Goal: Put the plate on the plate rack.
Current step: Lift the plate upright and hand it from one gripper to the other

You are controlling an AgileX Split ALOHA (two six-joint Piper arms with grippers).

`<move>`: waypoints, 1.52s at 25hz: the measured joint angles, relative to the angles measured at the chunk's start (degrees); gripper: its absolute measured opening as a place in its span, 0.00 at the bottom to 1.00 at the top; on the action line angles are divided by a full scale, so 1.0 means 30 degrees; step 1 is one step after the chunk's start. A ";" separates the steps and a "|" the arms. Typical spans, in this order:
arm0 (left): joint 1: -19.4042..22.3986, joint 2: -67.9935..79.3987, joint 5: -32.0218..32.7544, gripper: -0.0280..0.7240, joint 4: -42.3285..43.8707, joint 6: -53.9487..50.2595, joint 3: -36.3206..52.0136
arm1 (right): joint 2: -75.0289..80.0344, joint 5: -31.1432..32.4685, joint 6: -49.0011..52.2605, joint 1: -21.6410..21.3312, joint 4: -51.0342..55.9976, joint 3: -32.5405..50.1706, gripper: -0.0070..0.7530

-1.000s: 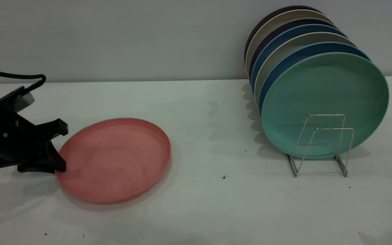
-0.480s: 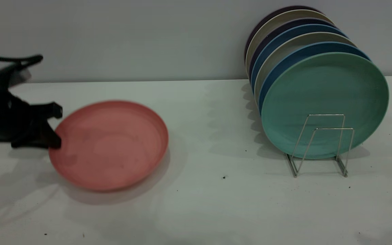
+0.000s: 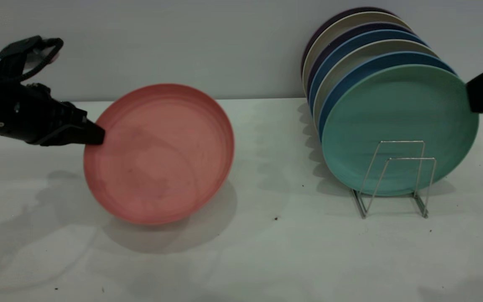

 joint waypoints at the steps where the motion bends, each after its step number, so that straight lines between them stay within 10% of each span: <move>1: 0.0000 0.0000 0.0307 0.05 0.0000 0.0171 0.0000 | 0.0464 0.0054 -0.0586 0.0000 0.0518 0.0000 0.59; 20: -0.0119 0.0000 0.4571 0.05 0.0019 -0.0550 0.0000 | 0.9992 0.1293 -1.0896 0.0477 1.0133 -0.1983 0.59; 38: -0.5404 0.0000 0.1743 0.05 0.0045 -0.3147 -0.1636 | 1.3297 0.1126 -1.0974 0.1707 1.0195 -0.4714 0.59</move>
